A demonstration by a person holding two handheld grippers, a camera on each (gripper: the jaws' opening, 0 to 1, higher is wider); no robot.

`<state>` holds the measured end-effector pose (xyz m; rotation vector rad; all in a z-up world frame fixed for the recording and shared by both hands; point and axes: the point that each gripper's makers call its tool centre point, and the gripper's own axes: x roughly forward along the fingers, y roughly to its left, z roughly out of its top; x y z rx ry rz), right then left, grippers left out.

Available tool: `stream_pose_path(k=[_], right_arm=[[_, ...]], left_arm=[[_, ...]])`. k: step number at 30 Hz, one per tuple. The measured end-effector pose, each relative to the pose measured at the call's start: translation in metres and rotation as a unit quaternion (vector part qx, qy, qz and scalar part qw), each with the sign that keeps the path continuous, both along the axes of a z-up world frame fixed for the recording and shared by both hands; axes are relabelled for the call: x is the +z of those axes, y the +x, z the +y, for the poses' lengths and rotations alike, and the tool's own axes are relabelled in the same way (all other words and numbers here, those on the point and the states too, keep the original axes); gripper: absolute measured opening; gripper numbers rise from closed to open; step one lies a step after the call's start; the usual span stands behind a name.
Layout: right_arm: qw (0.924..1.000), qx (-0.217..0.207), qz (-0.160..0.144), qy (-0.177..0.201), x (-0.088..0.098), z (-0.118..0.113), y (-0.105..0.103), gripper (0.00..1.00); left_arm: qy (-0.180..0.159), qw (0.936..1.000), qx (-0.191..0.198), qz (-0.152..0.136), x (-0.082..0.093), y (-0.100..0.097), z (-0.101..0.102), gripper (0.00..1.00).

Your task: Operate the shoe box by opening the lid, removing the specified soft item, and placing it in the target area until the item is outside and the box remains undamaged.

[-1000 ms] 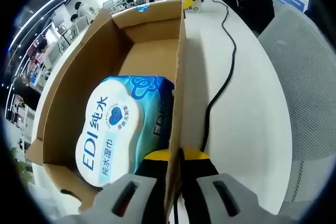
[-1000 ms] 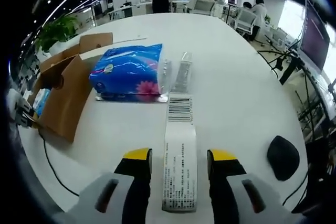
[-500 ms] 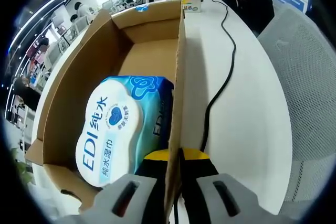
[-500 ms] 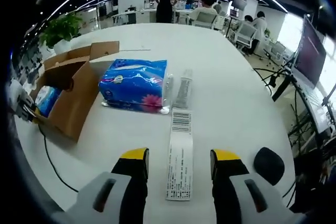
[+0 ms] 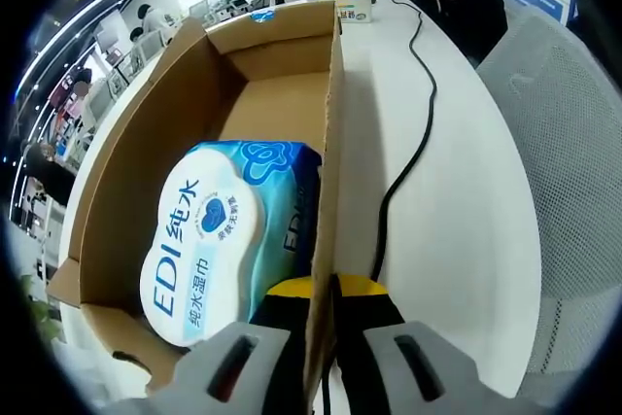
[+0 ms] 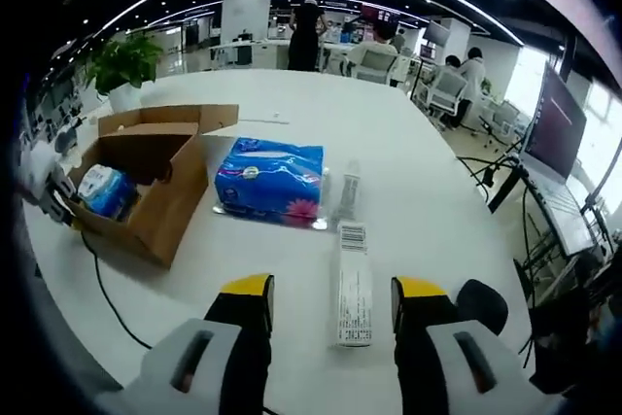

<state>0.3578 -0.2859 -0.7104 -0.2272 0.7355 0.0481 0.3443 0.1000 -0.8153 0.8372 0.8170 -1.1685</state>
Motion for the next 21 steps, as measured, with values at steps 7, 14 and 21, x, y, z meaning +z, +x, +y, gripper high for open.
stream_pose_path(k=[7, 14, 21], right_arm=[[0.999, 0.036, -0.008, -0.027, 0.012, 0.009, 0.008, 0.53], [0.9928, 0.111, -0.001, -0.046, 0.016, 0.031, 0.014, 0.59], [0.9852, 0.148, -0.001, -0.086, 0.026, 0.043, 0.019, 0.59]], left_arm=[[0.0, 1.0, 0.0, 0.0, 0.0, 0.0, 0.0, 0.04], [0.0, 1.0, 0.0, 0.0, 0.0, 0.0, 0.0, 0.04], [0.0, 1.0, -0.002, 0.0, 0.0, 0.0, 0.0, 0.04]])
